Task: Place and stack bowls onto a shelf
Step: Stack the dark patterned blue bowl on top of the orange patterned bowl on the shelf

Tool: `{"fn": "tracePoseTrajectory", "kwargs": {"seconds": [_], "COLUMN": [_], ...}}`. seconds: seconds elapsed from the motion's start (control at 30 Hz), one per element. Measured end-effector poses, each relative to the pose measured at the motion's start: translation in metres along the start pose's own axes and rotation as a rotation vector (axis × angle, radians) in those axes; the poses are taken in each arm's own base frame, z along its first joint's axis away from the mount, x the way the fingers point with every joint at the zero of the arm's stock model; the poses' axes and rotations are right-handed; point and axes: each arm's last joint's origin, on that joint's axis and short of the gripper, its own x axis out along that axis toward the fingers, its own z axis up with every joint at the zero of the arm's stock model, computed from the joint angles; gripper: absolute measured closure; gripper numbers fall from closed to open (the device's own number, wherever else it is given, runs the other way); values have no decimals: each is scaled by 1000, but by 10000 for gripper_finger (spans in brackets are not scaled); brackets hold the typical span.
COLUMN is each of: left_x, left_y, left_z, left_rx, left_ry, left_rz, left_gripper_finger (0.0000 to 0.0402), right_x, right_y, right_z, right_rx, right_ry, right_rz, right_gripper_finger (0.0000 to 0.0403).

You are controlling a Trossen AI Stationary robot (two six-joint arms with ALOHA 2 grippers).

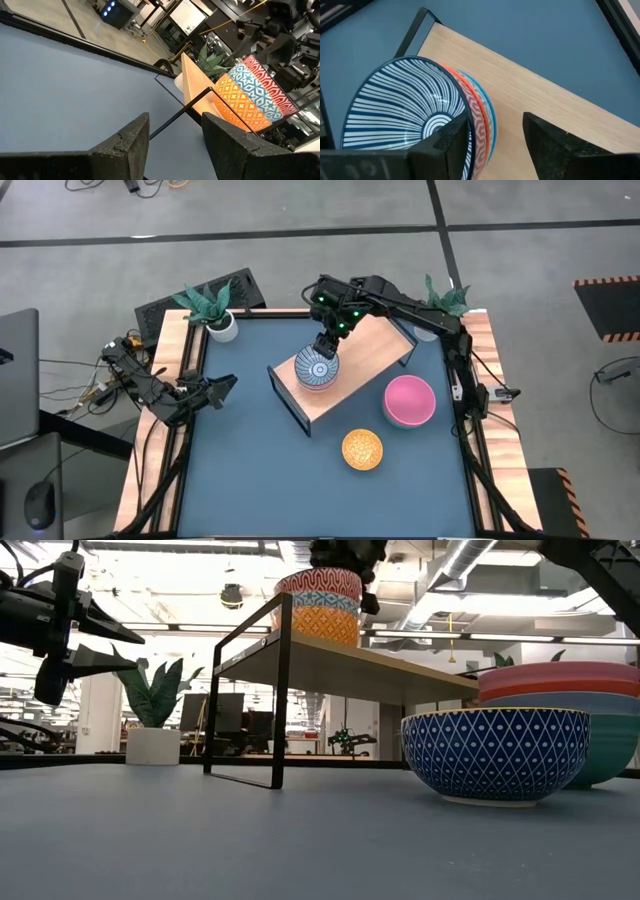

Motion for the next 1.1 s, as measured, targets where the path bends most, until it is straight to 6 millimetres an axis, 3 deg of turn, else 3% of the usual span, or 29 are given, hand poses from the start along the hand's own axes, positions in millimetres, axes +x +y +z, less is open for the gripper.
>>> {"fn": "tracePoseTrajectory", "kwargs": {"seconds": [0.3, 0.67, 1.1], "left_x": [0, 0, 0], "left_y": [0, 0, 0], "left_z": [0, 0, 0], "left_rx": [-1, -3, -46], "left_ry": [0, 0, -2], "left_rz": [0, 0, 1], "left_gripper_finger": [236, 236, 236], "right_x": [-9, -56, -33], "right_y": [2, 8, 17], "right_z": [1, -12, -24], "right_rx": [-26, -44, -108], "right_ry": [-39, -106, 66], "right_rz": [8, -27, -46], "right_gripper_finger": [202, 226, 284]}}
